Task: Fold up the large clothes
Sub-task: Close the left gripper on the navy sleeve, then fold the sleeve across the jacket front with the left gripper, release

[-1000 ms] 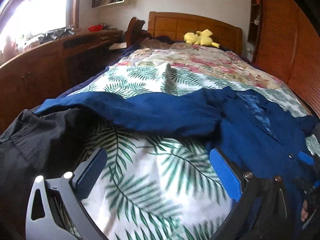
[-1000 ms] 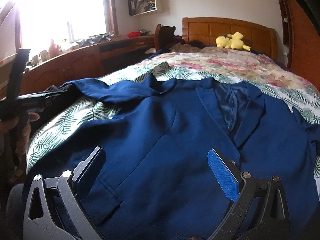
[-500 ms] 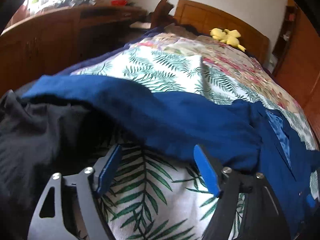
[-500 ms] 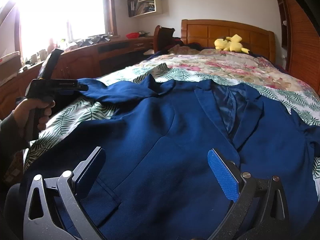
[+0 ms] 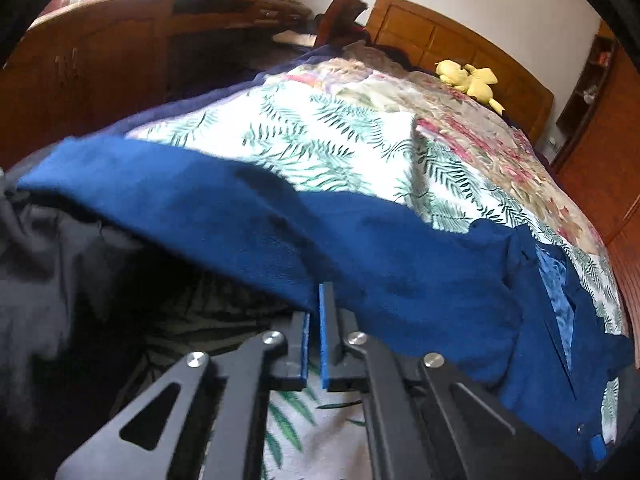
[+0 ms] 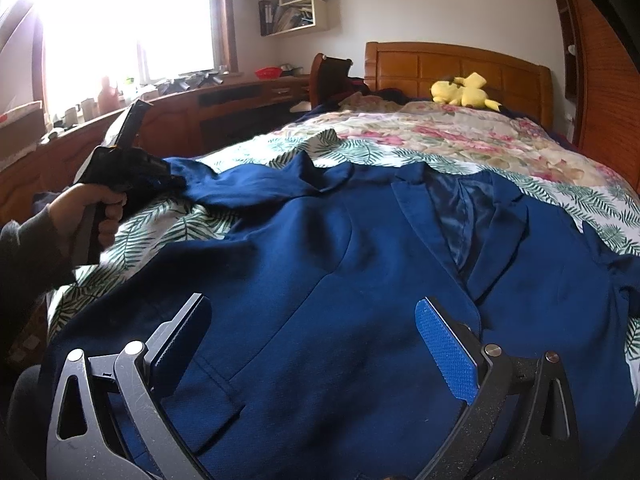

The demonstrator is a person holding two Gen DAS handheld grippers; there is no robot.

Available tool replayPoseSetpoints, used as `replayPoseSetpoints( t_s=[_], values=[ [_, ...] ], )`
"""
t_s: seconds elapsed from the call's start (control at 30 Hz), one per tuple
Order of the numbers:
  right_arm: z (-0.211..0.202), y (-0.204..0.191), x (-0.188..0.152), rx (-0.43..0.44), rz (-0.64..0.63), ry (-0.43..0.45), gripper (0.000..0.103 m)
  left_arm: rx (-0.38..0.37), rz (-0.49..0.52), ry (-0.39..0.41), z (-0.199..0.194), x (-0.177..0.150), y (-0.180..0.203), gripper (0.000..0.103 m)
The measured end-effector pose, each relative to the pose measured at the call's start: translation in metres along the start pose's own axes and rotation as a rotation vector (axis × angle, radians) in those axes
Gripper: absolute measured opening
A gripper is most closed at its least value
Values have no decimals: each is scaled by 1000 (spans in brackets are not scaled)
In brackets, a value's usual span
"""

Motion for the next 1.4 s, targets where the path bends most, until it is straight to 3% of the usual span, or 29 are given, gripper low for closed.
replayPoseSetpoints(
  t_s=[0.2,0.4,0.57,0.73,0.87,1.03,1.2,1.27,1.4],
  values=[
    [-2,2,0,4,6,10,103,-9,147,34,-19,14,55,0],
    [-13,8,5,21,27,27,103,-90,301,7,-40,5,130,0],
    [-30,22,13,-1,33,62,103,-107,401,-32,-45,-12,174,0],
    [-35,32,14,-20,32,74,103,-86,433,-107,-32,-29,178,0],
    [-25,33,7,-14,16,34,103,-46,481,-135,-27,-50,175,0],
    [-16,35,2,3,25,5,103,-50,486,-179,-29,-65,165,3],
    [-12,30,-1,-1,8,-2,103,-49,505,-164,-50,-73,156,10],
    [-11,28,-1,0,3,0,103,-50,502,-149,-61,-76,148,18],
    [-10,28,-2,4,7,-1,103,-57,475,-126,-75,-76,130,22]
  ],
)
Point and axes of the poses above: each gripper's, at about its wrist camera, not at the fingertips, and z roughly the way its jaws point, y to its right, x to its top, the point moved 5 cm from there along z, roughly the way its jaws point, and after that the axes turned 14 degrees about -x, right-handed, at the moved point
